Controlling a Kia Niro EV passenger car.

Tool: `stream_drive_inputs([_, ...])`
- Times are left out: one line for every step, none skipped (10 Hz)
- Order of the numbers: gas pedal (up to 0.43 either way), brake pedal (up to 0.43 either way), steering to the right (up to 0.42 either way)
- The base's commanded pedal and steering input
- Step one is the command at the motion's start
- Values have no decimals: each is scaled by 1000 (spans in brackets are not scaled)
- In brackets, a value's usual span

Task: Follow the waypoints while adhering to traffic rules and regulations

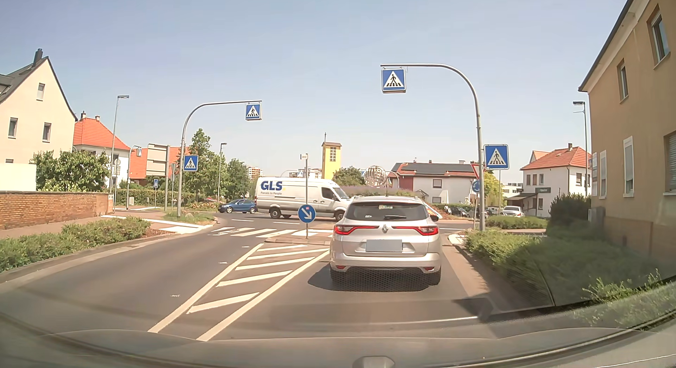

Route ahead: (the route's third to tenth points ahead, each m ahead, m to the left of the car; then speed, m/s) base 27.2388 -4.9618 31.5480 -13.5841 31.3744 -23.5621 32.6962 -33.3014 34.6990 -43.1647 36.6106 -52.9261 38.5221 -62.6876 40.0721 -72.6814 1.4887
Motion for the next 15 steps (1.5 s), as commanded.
stream_drive_inputs([0, 0, 71])
stream_drive_inputs([0, 0, 72])
stream_drive_inputs([0, 0, 73])
stream_drive_inputs([0, 0, 77])
stream_drive_inputs([0, 0, 83])
stream_drive_inputs([0, 0, 87])
stream_drive_inputs([0, 0, 88])
stream_drive_inputs([0, 0, 88])
stream_drive_inputs([0, 0, 88])
stream_drive_inputs([0, 0, 88])
stream_drive_inputs([0, 0, 89])
stream_drive_inputs([28, 0, 89])
stream_drive_inputs([59, 0, 89])
stream_drive_inputs([67, 0, 89])
stream_drive_inputs([67, 0, 89])
